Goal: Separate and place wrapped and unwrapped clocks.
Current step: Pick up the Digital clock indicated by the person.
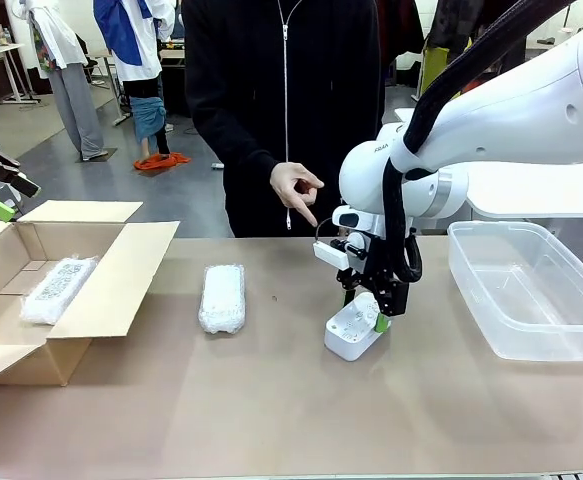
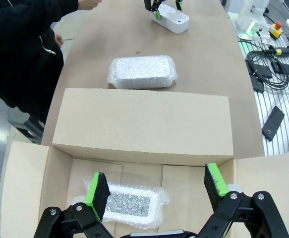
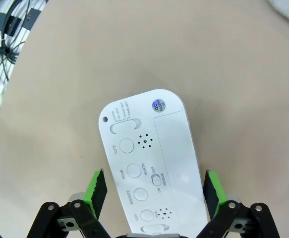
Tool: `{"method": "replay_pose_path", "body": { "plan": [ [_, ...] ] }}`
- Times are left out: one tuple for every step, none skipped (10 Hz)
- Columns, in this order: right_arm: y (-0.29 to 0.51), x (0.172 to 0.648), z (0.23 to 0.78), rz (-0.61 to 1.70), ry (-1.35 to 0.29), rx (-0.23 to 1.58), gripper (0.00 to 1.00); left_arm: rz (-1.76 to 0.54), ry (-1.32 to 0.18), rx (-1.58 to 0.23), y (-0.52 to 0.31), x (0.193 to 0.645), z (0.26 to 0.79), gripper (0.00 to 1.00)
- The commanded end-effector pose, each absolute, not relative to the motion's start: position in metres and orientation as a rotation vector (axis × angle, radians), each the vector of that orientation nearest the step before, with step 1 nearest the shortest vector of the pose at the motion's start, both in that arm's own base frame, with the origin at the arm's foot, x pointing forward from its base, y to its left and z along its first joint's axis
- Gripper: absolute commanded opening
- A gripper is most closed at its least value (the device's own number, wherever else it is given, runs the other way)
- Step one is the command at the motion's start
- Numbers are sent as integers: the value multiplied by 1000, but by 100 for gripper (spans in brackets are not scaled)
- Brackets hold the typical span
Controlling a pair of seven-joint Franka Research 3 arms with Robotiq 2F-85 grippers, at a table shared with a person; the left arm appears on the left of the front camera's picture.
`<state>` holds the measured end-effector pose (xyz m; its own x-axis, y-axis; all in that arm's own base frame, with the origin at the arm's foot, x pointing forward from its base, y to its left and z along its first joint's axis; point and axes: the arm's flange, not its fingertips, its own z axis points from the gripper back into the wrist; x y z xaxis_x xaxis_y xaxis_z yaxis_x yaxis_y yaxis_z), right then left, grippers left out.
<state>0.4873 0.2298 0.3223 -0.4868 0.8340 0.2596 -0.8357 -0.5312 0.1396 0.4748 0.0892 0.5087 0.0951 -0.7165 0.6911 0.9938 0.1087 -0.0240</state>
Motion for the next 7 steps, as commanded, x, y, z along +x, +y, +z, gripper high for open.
{"method": "replay_pose_path", "body": {
  "plan": [
    [227, 493, 311, 2137, -17, 344, 100, -1382, -590, -570, 90, 474, 509, 100],
    [225, 497, 309, 2146, -17, 337, 100, -1382, -590, -570, 90, 474, 509, 100],
    [225, 499, 307, 2145, -25, 326, 100, -1382, -590, -570, 90, 474, 509, 100],
    [225, 501, 305, 2145, -24, 362, 100, -1382, -590, -570, 90, 474, 509, 100],
    [223, 503, 304, 2122, -13, 378, 100, -1382, -590, -570, 90, 474, 509, 100],
    [223, 502, 305, 2106, -6, 382, 100, -1382, -590, -570, 90, 474, 509, 100],
    [223, 503, 303, 2113, -17, 364, 81, -1382, -590, -570, 90, 474, 509, 100]
  ]
}}
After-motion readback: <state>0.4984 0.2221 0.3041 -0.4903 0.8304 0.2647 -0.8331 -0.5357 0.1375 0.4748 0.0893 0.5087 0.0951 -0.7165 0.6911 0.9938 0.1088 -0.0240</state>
